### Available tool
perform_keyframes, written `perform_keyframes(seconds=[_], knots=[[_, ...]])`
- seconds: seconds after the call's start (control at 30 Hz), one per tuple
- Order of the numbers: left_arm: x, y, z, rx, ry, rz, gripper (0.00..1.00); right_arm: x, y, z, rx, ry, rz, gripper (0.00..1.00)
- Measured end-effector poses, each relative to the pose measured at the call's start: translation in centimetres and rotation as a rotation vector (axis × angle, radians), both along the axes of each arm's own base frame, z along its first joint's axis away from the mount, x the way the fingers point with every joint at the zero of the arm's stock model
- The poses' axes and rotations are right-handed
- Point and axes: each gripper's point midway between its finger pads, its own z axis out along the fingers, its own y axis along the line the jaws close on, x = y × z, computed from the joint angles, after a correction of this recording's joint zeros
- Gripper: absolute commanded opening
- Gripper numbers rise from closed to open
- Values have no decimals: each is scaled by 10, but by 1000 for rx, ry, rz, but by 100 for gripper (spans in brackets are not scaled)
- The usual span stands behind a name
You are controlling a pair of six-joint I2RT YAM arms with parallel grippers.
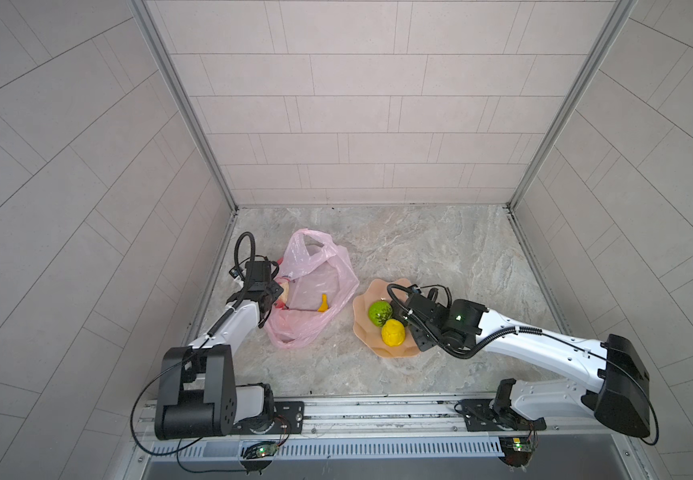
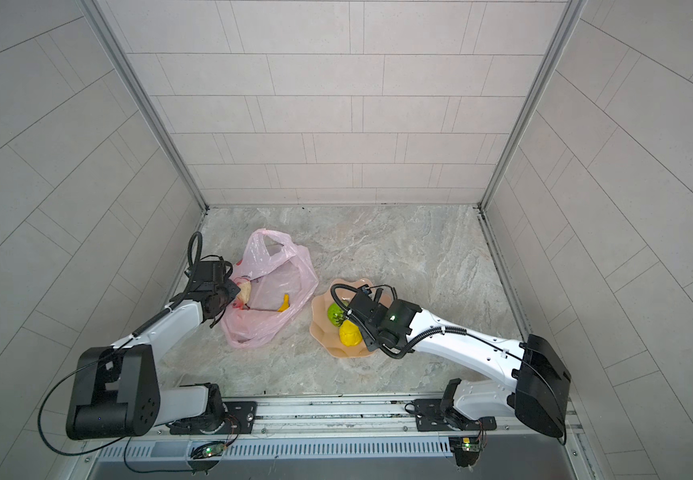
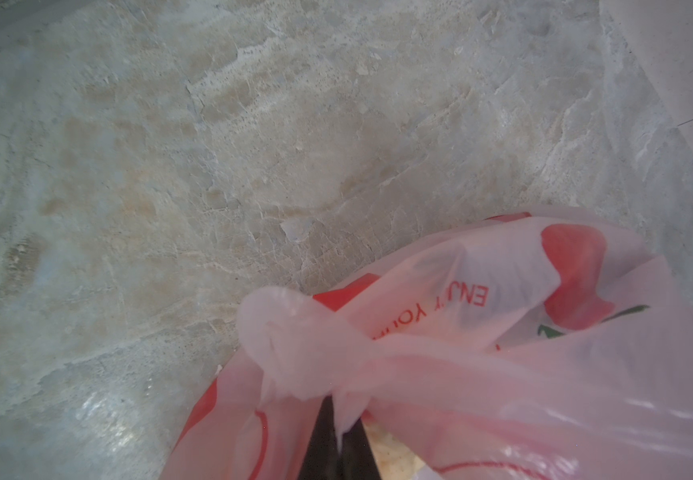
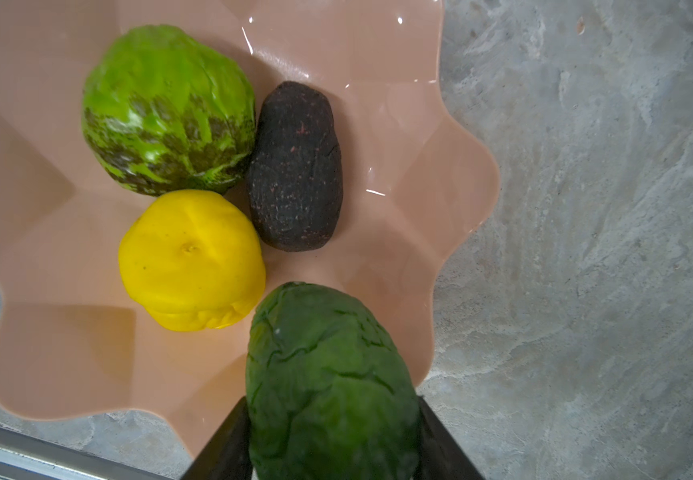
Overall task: Take the fake fruits out of the plastic bag
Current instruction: 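Lower the green avocado into the bowl beside the lemon and release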
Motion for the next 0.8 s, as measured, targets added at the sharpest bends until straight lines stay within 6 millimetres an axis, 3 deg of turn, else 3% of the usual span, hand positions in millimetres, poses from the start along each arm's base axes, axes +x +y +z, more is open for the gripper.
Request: perform_keyframes(seconds=[0.3, 0.8], knots=[[0, 0, 0, 1, 0, 0, 2, -1, 5, -26, -58, 68, 7, 55], [0, 1, 0, 6, 0, 4, 2, 11, 9, -33, -113, 46, 5, 59]])
